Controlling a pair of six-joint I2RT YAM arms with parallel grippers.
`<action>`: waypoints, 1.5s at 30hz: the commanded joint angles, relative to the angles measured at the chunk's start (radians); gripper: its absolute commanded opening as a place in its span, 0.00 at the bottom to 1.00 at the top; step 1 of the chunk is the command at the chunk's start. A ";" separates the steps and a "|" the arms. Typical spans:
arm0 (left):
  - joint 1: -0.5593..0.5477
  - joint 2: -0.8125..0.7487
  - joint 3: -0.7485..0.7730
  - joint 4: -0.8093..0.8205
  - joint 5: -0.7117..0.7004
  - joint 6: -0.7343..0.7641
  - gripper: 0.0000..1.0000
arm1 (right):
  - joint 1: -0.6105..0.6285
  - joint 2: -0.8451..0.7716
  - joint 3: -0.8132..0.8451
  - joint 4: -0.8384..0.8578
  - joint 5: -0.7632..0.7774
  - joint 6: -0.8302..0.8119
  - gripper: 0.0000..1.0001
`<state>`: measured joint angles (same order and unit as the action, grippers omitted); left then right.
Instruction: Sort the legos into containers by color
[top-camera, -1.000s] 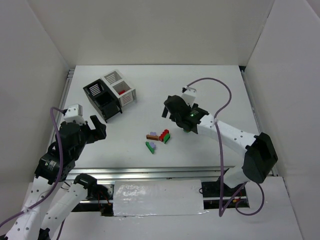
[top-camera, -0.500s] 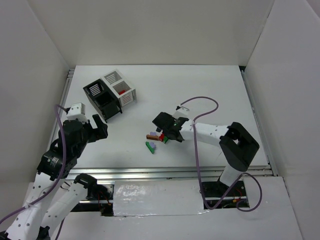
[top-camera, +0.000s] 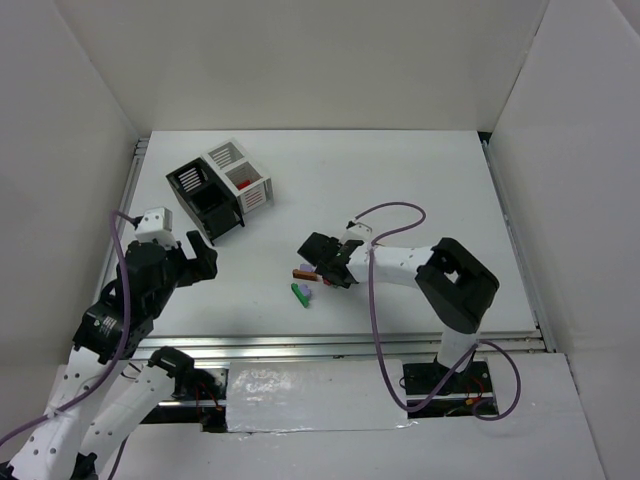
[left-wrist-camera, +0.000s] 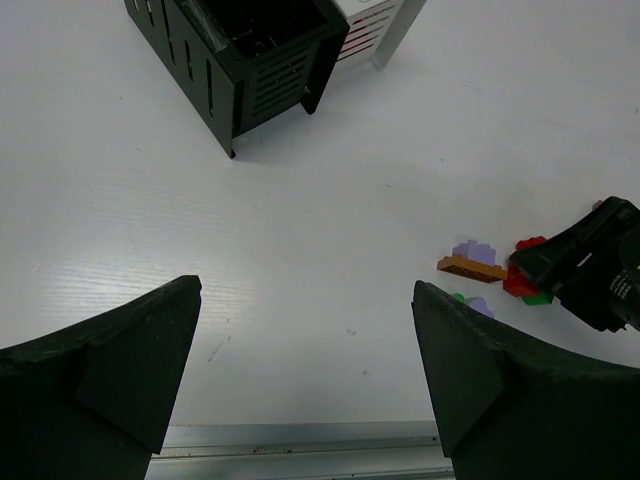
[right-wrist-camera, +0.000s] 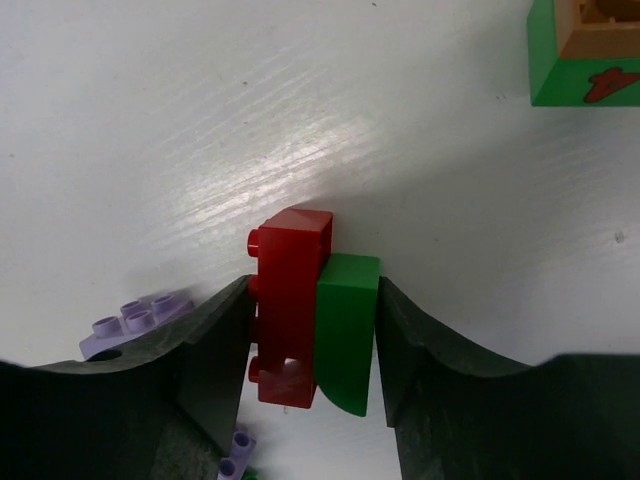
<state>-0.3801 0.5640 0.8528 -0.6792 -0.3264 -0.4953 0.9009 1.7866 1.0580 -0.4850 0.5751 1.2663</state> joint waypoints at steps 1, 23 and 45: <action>-0.009 -0.012 0.000 0.041 0.003 0.023 1.00 | 0.003 -0.010 -0.003 0.037 0.048 0.028 0.51; -0.035 0.135 -0.058 0.398 0.731 -0.347 0.96 | 0.315 -0.631 -0.280 0.525 -0.301 -0.995 0.00; -0.215 0.131 -0.253 0.613 0.748 -0.474 0.70 | 0.412 -0.716 -0.267 0.614 -0.147 -0.993 0.00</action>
<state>-0.5831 0.6888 0.6056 -0.1482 0.3985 -0.9504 1.3067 1.1007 0.7834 0.0475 0.4274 0.2718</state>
